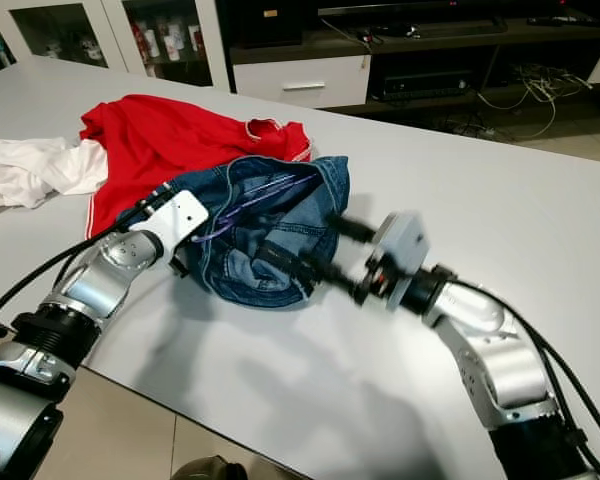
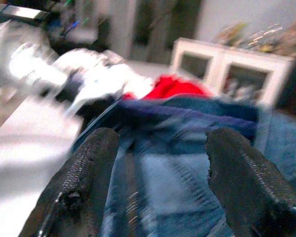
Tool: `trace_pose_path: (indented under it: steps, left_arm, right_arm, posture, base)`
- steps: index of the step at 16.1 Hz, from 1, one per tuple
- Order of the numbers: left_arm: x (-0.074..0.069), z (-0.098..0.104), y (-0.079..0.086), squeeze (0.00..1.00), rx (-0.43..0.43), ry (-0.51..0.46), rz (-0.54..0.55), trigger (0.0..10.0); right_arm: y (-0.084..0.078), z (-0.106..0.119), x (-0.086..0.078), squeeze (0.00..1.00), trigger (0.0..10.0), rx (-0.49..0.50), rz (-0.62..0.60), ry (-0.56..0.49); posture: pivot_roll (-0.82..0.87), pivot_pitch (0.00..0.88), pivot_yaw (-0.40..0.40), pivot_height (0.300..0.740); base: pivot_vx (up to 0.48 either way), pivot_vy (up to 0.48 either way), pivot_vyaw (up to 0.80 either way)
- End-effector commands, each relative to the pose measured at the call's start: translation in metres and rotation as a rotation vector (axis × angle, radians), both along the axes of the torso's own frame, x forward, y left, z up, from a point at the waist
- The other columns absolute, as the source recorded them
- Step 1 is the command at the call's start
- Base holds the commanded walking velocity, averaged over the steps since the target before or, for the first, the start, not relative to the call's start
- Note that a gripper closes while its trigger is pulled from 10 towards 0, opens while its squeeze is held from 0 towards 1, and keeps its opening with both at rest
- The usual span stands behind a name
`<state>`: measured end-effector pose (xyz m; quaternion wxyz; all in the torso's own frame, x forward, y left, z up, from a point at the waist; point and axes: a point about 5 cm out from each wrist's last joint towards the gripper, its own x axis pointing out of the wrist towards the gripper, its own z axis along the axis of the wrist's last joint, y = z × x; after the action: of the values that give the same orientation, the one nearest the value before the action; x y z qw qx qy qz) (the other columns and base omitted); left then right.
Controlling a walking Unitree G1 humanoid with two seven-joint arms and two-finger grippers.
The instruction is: Hang hanger
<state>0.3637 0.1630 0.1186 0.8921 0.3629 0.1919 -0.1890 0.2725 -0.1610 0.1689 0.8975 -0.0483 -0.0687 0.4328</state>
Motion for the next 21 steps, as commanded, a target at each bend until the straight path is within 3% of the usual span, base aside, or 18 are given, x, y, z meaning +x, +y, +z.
trace_pose_path:
  steps: [1,2,4,6,9,16,17,18,19,21]
  left_arm:
    - [0.005,0.008,0.003,0.0,0.002,-0.03,0.019,10.0]
    - [0.004,0.007,0.002,0.0,0.002,-0.03,0.015,10.0]
    - [0.004,0.007,0.001,0.0,0.0,-0.031,0.012,10.0]
    - [0.005,0.008,0.001,0.0,0.0,-0.033,0.012,10.0]
    - [0.005,0.009,-0.001,0.0,-0.004,-0.039,0.007,10.0]
    - [0.005,0.009,-0.005,0.0,-0.01,-0.044,-0.002,10.0]
    - [0.004,0.009,-0.005,0.0,-0.011,-0.045,-0.004,10.0]
    - [0.004,0.009,-0.005,0.0,-0.011,-0.045,-0.004,10.0]
    - [0.004,0.008,-0.005,0.0,-0.01,-0.045,-0.005,10.0]
    - [0.004,0.009,-0.006,0.0,-0.011,-0.047,-0.007,10.0]
  right_arm:
    - [-0.002,0.014,0.008,0.0,10.0,0.044,-0.067,-0.035]
    - [-0.004,0.013,0.021,0.0,10.0,0.048,-0.187,-0.04]
    - [-0.005,0.009,0.03,0.0,10.0,0.046,-0.286,-0.015]
    - [-0.002,0.005,0.035,0.0,10.0,0.047,-0.332,0.018]
    - [0.019,-0.011,0.045,0.0,10.0,0.017,-0.41,0.079]
    - [0.026,-0.026,0.059,0.0,10.0,-0.034,-0.526,0.163]
    - [0.028,-0.029,0.059,0.0,4.9,-0.043,-0.516,0.184]
    - [0.029,-0.03,0.059,0.0,4.9,-0.047,-0.513,0.191]
    - [0.03,-0.032,0.059,0.0,0.0,-0.052,-0.522,0.204]
    - [0.028,-0.034,0.062,0.0,0.0,-0.06,-0.551,0.211]
  posture:
    - [-0.07,0.0,0.091,0.74]
    - [-0.07,0.0,0.091,0.74]
    - [-0.07,0.0,0.091,0.74]
    - [-0.07,0.0,0.091,0.74]
    - [-0.06,0.0,0.088,0.74]
    - [-0.06,0.0,0.082,0.74]
    - [-0.06,0.0,0.082,0.74]
    - [-0.06,0.0,0.082,0.74]
    - [-0.06,0.0,0.082,0.74]
    - [-0.06,0.0,0.082,0.74]
  base:
    - [0.0,0.0,0.0]
    - [0.0,0.0,0.0]
    - [0.0,0.0,0.0]
    - [0.0,0.0,0.0]
    - [0.0,0.0,0.0]
    - [0.0,0.0,0.0]
    - [0.0,0.0,0.0]
    - [0.0,0.0,0.0]
    - [0.0,0.0,0.0]
    - [0.0,0.0,0.0]
